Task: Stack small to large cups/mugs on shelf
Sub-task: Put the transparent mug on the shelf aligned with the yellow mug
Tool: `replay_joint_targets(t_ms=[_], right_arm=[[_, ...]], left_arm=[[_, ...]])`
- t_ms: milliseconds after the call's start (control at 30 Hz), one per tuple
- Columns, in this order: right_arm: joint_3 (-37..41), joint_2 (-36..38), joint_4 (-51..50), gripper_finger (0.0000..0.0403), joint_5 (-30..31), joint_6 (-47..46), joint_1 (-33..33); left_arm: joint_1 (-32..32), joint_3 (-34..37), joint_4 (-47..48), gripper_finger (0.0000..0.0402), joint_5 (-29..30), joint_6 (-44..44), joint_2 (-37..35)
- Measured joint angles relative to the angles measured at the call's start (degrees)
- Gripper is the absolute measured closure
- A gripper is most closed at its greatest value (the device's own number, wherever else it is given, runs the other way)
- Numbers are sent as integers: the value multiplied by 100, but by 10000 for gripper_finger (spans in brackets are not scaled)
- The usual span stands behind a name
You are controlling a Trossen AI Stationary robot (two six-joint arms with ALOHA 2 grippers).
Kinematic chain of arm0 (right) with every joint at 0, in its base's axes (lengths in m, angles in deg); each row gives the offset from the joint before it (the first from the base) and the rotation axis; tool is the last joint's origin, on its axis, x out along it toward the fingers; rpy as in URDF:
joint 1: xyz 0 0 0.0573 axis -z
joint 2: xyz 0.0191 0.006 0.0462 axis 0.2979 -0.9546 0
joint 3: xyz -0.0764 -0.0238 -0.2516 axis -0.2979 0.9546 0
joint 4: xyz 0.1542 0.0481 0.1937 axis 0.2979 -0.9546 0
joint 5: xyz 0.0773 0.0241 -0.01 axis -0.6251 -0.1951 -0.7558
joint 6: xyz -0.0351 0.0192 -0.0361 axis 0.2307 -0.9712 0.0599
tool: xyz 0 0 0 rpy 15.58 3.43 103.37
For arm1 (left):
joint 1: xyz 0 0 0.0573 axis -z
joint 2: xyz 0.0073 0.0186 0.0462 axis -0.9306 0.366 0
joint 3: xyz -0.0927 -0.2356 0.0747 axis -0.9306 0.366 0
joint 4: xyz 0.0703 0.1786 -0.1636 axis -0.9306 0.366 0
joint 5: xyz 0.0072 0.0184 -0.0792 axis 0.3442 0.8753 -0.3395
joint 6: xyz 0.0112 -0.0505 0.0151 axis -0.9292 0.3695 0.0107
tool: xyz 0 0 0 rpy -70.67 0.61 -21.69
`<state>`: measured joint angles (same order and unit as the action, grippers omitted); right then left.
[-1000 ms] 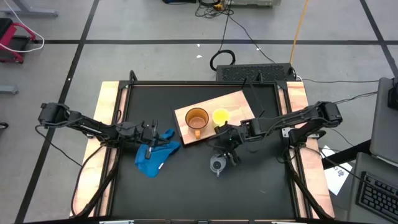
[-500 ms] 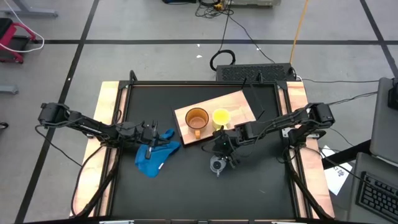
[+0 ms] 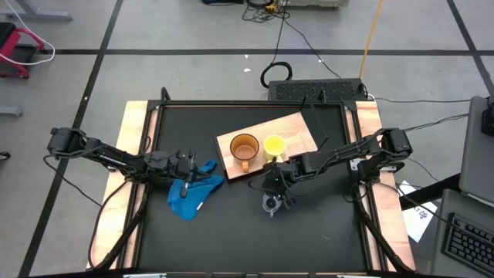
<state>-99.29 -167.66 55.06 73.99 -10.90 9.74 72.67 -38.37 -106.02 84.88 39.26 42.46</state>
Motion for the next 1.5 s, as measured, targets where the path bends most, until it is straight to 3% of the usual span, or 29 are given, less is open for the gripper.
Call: replay_joint_targets(t_ms=[267, 333, 600, 833, 1233, 1500], right_arm=[[0, 0, 213, 384, 0, -260, 2], [0, 0, 215, 397, -2, -298, 2], [0, 122, 111, 401, -2, -486, 0], [0, 745, -62, 402, -2, -613, 0], [0, 2094, -1343, 402, 191, -438, 80], [0, 2201, -2233, 403, 201, -215, 234]], left_arm=[[0, 0, 14, 396, -2, -22, 0], [0, 0, 14, 397, -2, 2, 0], [92, 0, 1, 399, 0, 11, 0], [197, 0, -14, 398, 46, 26, 0], [201, 0, -5, 396, 50, 26, 0], [201, 0, -8, 396, 52, 30, 0]])
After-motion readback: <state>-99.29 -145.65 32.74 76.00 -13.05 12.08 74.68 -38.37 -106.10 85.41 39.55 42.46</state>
